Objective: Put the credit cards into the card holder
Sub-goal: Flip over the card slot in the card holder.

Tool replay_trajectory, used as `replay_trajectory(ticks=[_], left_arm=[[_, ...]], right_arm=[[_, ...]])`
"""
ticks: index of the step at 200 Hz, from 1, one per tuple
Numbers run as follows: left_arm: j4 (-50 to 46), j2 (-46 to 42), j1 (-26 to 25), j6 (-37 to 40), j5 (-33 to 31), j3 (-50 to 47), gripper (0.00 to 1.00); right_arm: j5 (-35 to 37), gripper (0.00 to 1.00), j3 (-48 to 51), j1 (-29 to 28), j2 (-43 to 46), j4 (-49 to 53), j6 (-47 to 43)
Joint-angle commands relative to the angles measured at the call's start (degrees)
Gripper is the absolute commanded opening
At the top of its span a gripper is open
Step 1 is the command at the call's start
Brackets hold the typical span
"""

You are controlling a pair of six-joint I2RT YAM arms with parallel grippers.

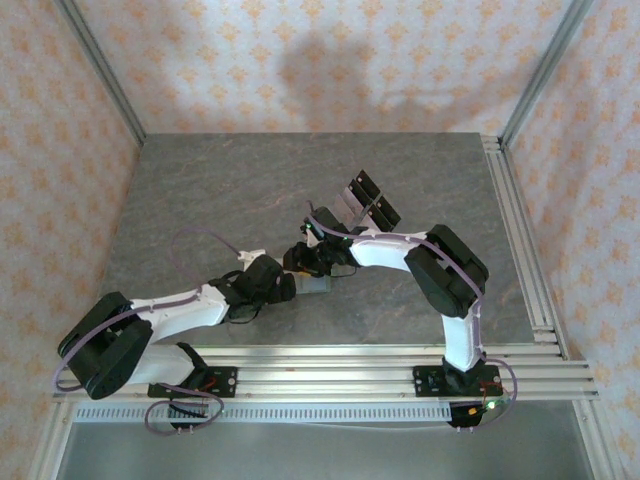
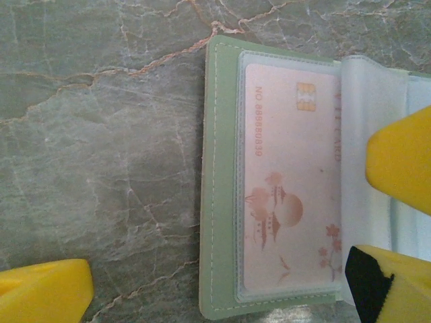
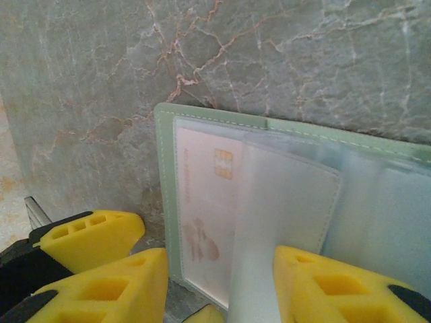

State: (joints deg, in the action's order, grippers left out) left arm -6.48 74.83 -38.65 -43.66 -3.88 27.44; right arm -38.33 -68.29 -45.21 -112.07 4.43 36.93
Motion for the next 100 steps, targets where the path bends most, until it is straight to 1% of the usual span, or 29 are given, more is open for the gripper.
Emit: replay_trajectory(ticks=[1,45,100], left_arm=[[5.01,3.22,-0.27,-0.20,1.10,0.24,1.00],[5.18,4.49,-0.28,-0.20,0.80,0.42,1.00],[5.65,5.49,-0.28,-0.29,0.89,0.45,1.00]], right_arm=[[-0.65,0.45,-2.00,0.24,-0.43,-0.81,0.45],[-0.54,0.45,-3.36,0.61,0.66,0.12,0.34],[1.46,0.45,-3.90,2.56,5.35,1.94,0.00]])
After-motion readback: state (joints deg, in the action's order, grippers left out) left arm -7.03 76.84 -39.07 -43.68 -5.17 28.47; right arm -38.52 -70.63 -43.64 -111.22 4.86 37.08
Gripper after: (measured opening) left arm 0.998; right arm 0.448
